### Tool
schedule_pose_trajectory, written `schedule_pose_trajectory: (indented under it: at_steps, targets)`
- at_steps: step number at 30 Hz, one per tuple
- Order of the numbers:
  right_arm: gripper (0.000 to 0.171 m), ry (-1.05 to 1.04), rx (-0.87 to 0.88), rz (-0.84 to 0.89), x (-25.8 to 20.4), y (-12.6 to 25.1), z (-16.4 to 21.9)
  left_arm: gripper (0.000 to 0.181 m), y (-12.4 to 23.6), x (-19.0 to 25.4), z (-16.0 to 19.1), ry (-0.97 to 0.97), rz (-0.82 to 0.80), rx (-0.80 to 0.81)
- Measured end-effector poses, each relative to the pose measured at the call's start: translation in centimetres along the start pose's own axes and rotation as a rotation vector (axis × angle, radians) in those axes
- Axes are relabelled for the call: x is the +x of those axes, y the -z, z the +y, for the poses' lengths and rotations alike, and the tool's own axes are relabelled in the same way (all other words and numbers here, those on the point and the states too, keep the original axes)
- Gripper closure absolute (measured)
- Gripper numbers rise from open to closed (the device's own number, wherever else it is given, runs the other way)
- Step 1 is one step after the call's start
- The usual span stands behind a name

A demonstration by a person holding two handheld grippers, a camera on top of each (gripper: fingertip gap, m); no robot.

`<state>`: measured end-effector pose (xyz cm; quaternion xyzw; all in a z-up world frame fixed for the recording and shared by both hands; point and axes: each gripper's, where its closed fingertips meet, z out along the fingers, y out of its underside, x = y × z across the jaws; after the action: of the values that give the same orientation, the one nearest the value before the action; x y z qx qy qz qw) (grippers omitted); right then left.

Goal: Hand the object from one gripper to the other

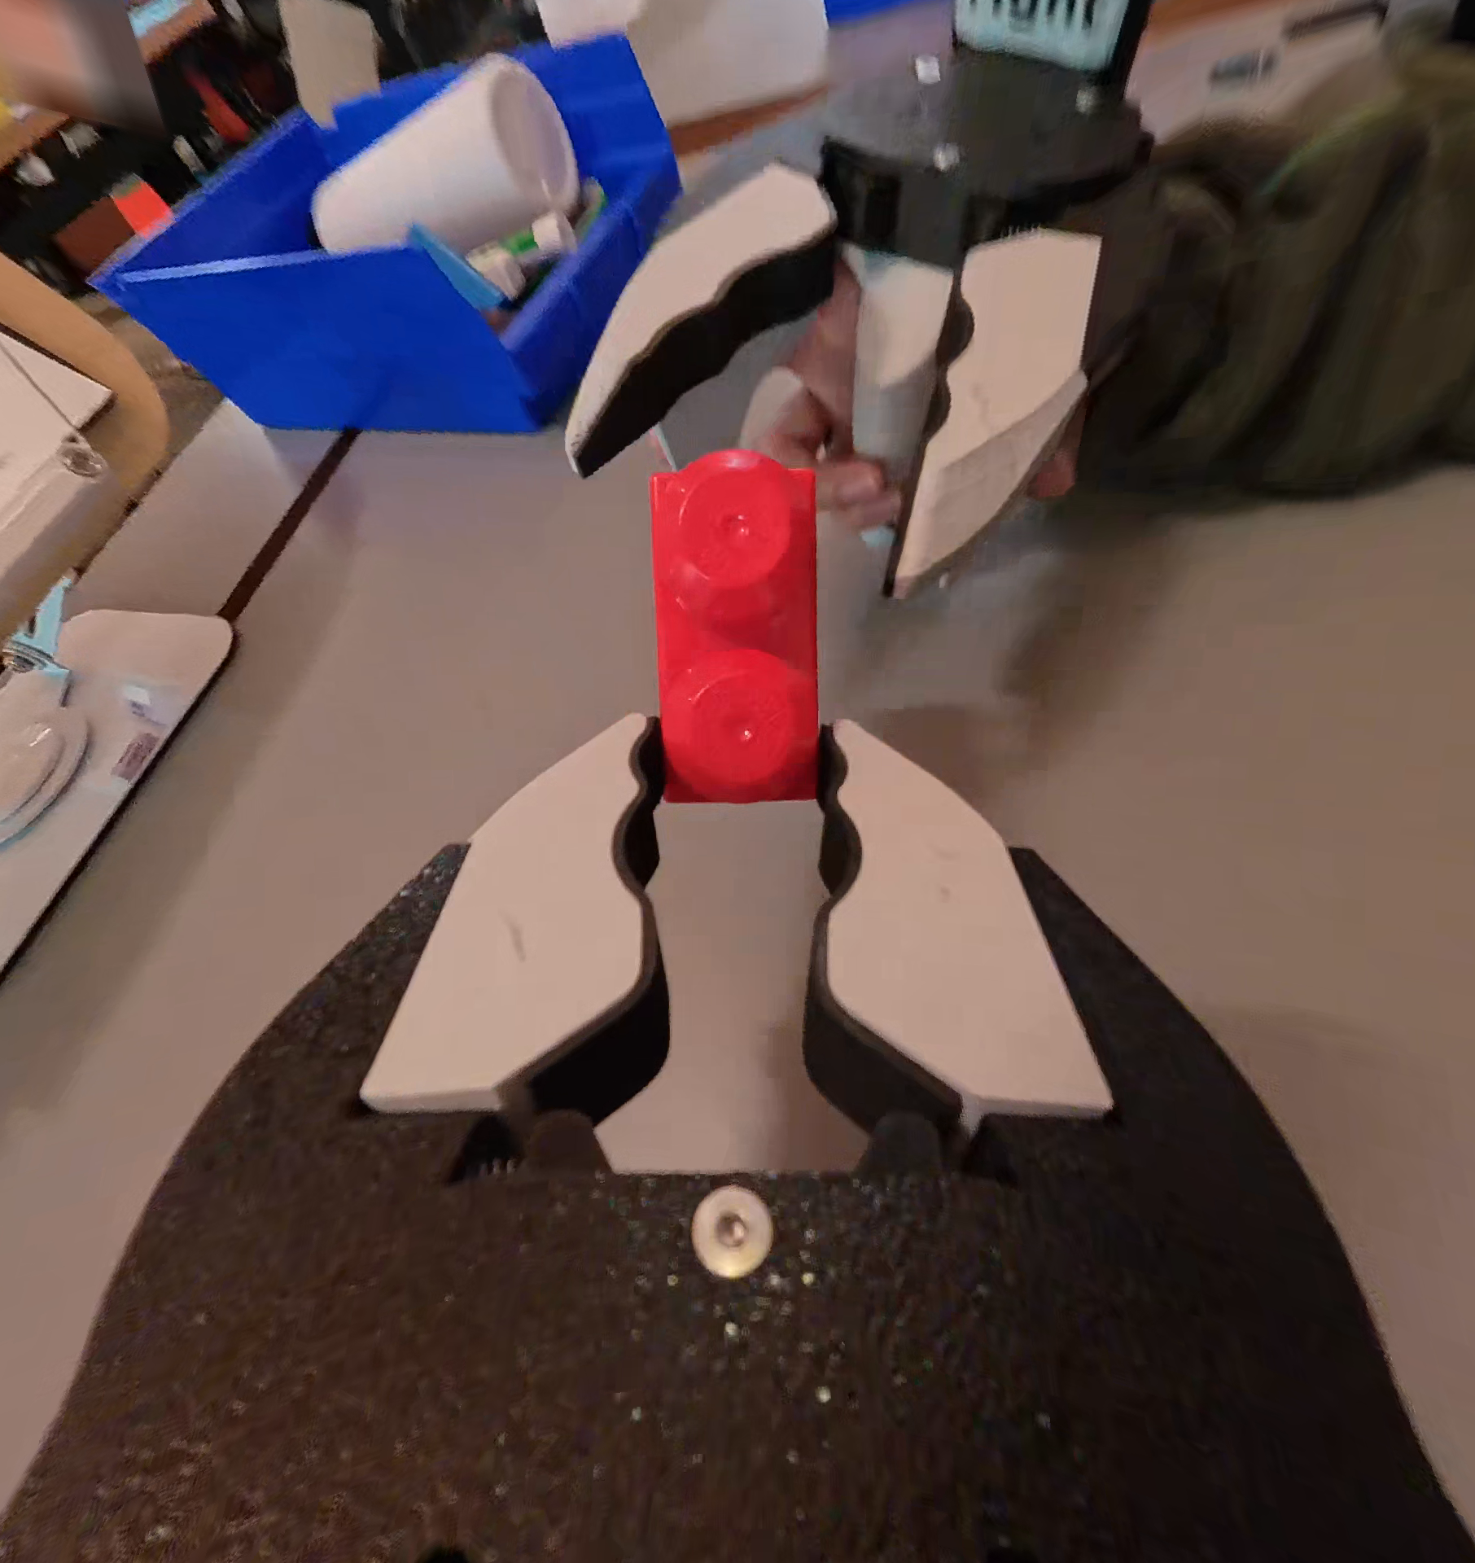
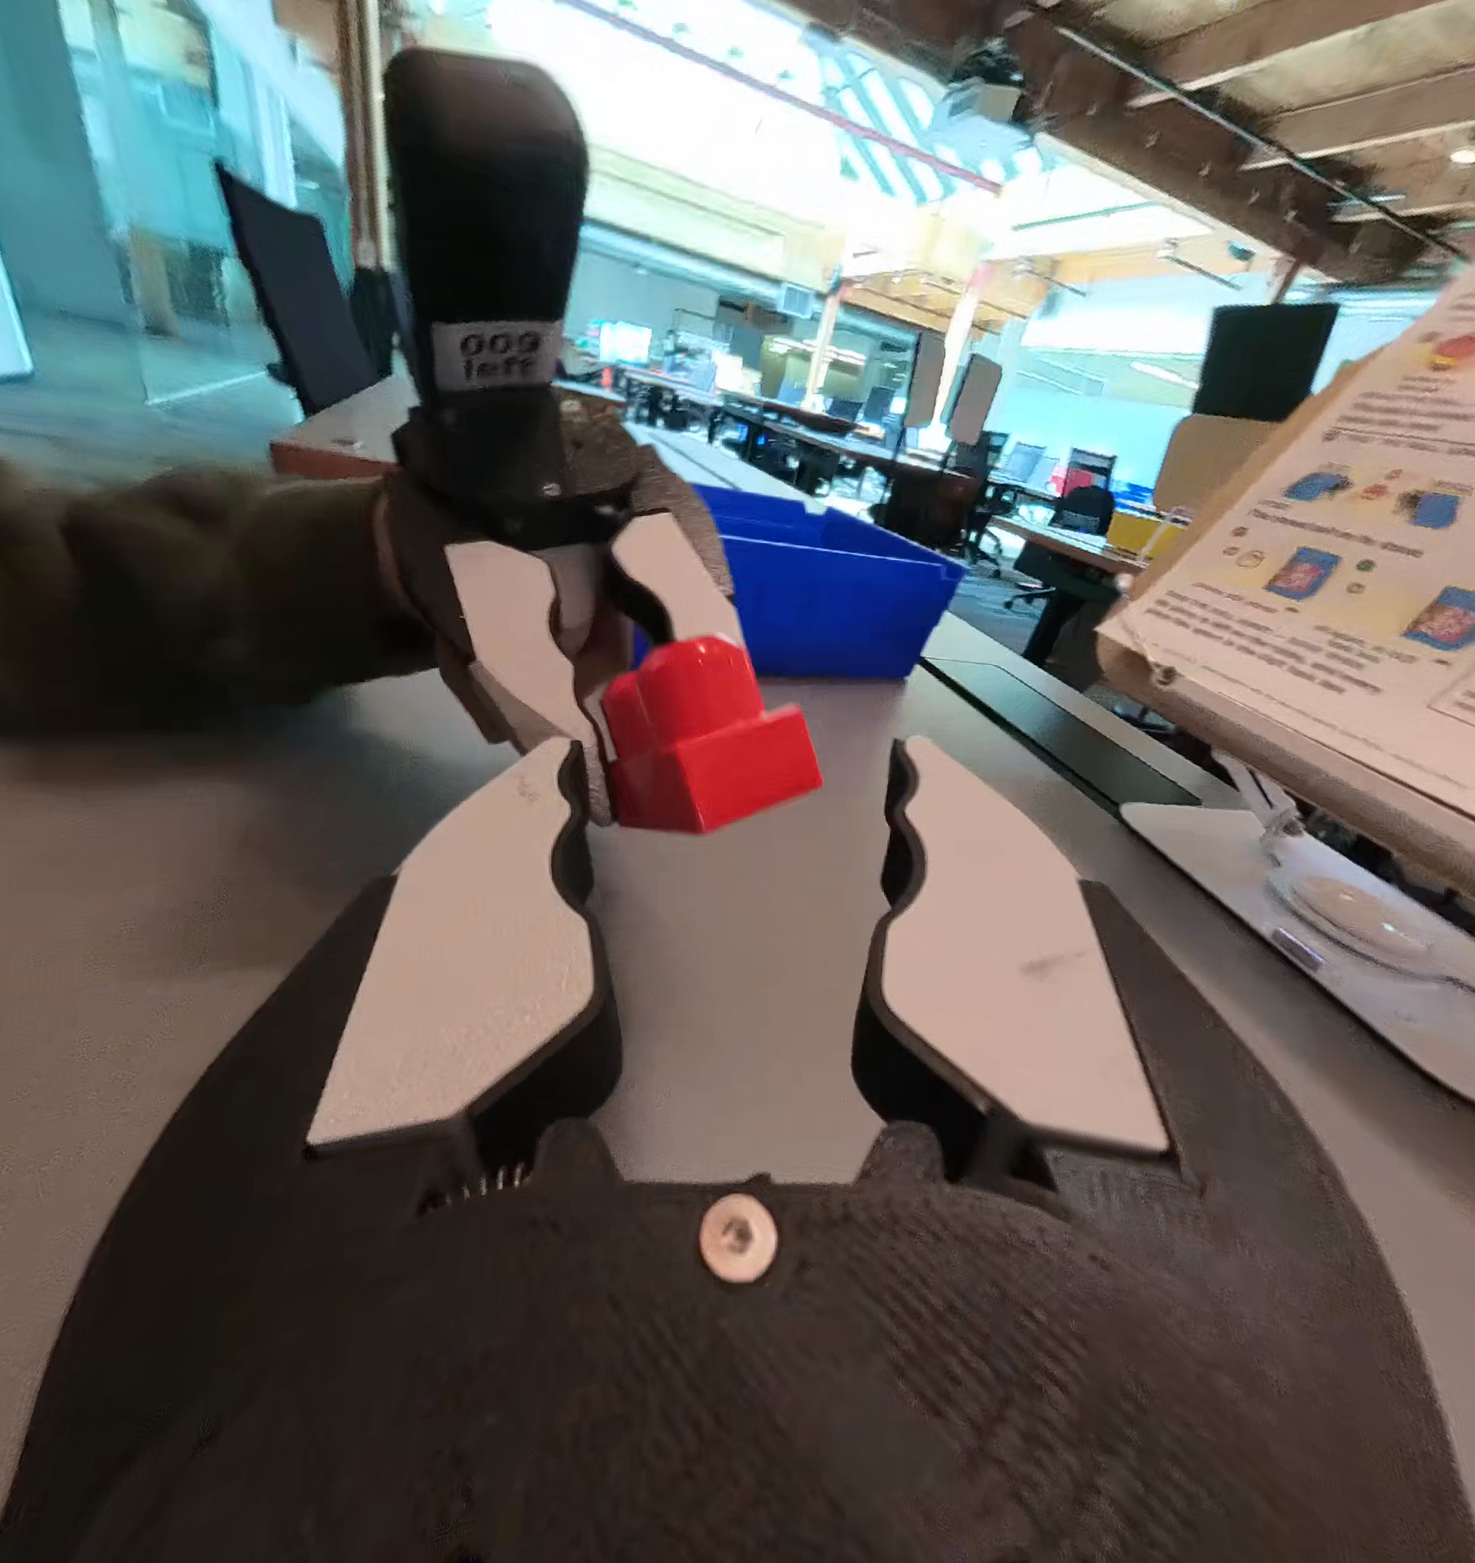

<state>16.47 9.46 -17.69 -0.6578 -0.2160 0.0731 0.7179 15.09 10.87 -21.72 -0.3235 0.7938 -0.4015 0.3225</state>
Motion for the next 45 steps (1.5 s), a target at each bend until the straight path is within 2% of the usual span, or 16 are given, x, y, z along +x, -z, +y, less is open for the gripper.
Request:
schedule_pose_trajectory:
  at_steps: [3,5,8,13,16,17,22,25,27,31,32,34,36,37,42,45]
  targets:
    - [0.122,0.034,-0.032,-0.054,-1.3,-0.6,0.8,0.147,-0.3,1.1,1.3,-0.067,0.054,-0.096]
    - [0.133,0.078,-0.084,-0.103,-2.2,-0.8,1.7,0.147,-0.5,1.8,1.3,-0.065,0.088,-0.097]
    - [0.134,0.069,-0.143,-0.118,-2.2,-0.9,2.5,0.147,-0.4,1.7,1.3,-0.047,0.094,-0.082]
    - [0.134,-0.066,-0.028,-0.109,-1.5,-0.6,0.4,0.147,0.6,1.3,-1.4,0.002,0.096,0.102]
    - [0.135,-0.278,0.081,-0.082,-0.1,-0.3,-0.9,0.148,1.7,0.1,-3.7,-0.064,-0.021,0.301]
    - [0.135,-0.375,0.122,-0.079,0.4,-0.1,-1.2,0.141,1.9,-0.1,-4.2,-0.101,-0.066,0.338]
    - [0.135,-0.76,0.159,-0.151,1.5,0.1,-0.5,0.115,1.3,-1.5,-3.3,-0.504,-0.357,0.201]
    - [0.135,-0.839,0.113,-0.193,0.9,-0.2,0.4,0.122,0.5,-1.2,-3.1,-0.635,-0.41,0.155]
    - [0.134,-0.805,0.066,-0.254,-0.4,-0.5,0.4,0.136,0.4,-1.0,-3.1,-0.661,-0.409,0.154]
    - [0.135,-0.769,0.045,-0.252,-0.7,-0.7,0.6,0.138,0.3,-0.8,-2.7,-0.602,-0.341,0.131]
    - [0.141,-0.756,0.068,-0.255,-0.7,-0.7,0.4,0.138,0.3,-0.9,-2.6,-0.559,-0.324,0.13]
    - [0.132,-0.698,0.114,-0.211,-0.2,-0.5,-0.1,0.138,0.6,-1.0,-2.9,-0.453,-0.295,0.18]
    - [0.104,-0.596,0.146,-0.153,0.3,-0.2,-0.8,0.138,1.2,-1.5,-3.3,-0.298,-0.259,0.234]
    - [0.101,-0.51,0.149,-0.131,0.4,0.0,-1.1,0.138,1.5,-1.5,-3.3,-0.217,-0.208,0.258]
    - [0.095,-0.04,0.065,-0.033,-0.5,-0.1,-0.8,0.138,2.1,-0.3,-3.2,0.173,0.097,0.325]
    - [0.106,-0.017,0.046,-0.073,-1.7,-0.8,-0.4,0.138,1.9,0.6,-3.0,0.153,0.15,0.322]
